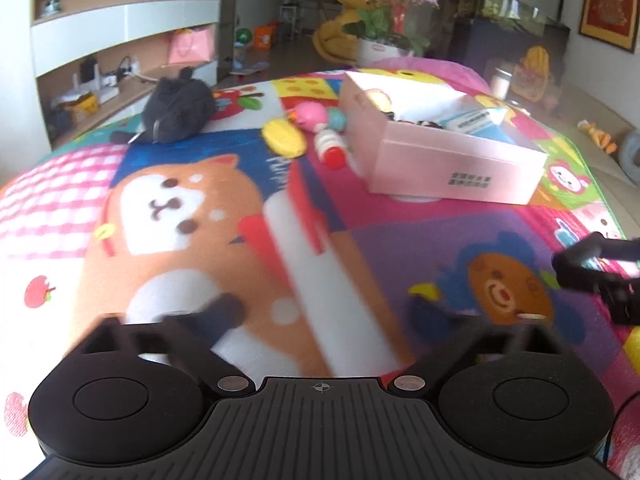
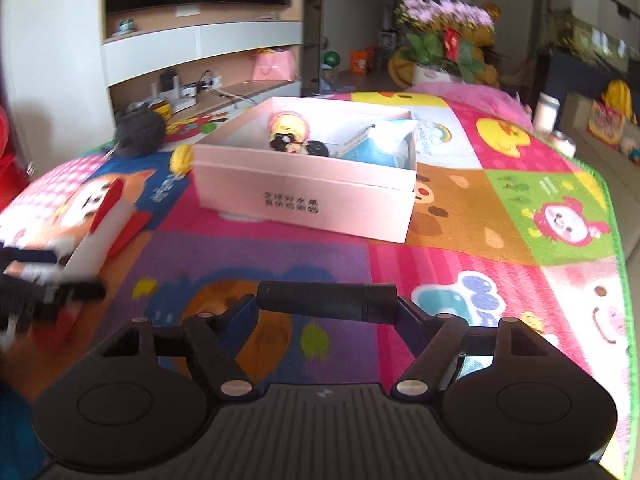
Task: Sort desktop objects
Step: 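Lift the black stick with right while left holds the foam stick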
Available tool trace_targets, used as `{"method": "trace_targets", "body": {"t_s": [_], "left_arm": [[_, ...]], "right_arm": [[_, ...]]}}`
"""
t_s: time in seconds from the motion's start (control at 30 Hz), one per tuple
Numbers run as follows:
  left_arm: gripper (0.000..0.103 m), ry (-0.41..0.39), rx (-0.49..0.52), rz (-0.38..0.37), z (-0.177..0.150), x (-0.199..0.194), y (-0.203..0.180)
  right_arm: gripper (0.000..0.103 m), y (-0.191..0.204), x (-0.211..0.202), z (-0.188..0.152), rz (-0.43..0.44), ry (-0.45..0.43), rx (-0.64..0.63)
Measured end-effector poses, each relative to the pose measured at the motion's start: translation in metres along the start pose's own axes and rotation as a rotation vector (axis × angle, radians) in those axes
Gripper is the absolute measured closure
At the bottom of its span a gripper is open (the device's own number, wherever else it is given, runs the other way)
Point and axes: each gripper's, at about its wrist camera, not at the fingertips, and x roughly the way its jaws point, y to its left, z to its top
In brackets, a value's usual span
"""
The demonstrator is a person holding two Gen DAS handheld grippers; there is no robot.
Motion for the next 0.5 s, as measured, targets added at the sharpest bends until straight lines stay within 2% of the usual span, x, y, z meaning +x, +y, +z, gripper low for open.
{"method": "trace_targets", "body": {"t_s": [0.07, 0.13, 0.17, 0.2, 0.27, 0.4, 0.5], "left_arm": [[0.033, 0.011, 0.038, 0.058, 0.005, 0.006, -0.01], [0.034, 0.021, 0.064, 0.08, 0.007, 0.011, -0.016], [0.041, 0.02, 0.079, 0.081, 0.008, 0.011, -0.018], [0.056, 0.022, 0.088, 0.071, 0.009, 0.01, -0.021], [0.068, 0.024, 0.104, 0.057, 0.009, 0.006, -0.025], [0.071, -0.033, 0.167, 0.041, 0.008, -0.016, -0.041], [0.071, -0.101, 0.192, 0.004, 0.021, -0.038, -0.052]], "right_arm": [[0.029, 0.001, -0.01, -0.004, 0.006, -0.006, -0.036], [0.029, 0.002, -0.02, -0.007, 0.017, -0.012, -0.053], [0.029, 0.003, -0.024, -0.007, 0.021, -0.017, -0.057], [0.029, 0.002, -0.029, -0.009, 0.026, -0.025, -0.06], [0.029, 0.001, -0.037, -0.01, 0.03, -0.042, -0.059], [0.029, -0.003, -0.051, -0.011, 0.032, -0.075, -0.051], [0.029, -0.007, -0.062, -0.01, 0.031, -0.108, -0.042]]}}
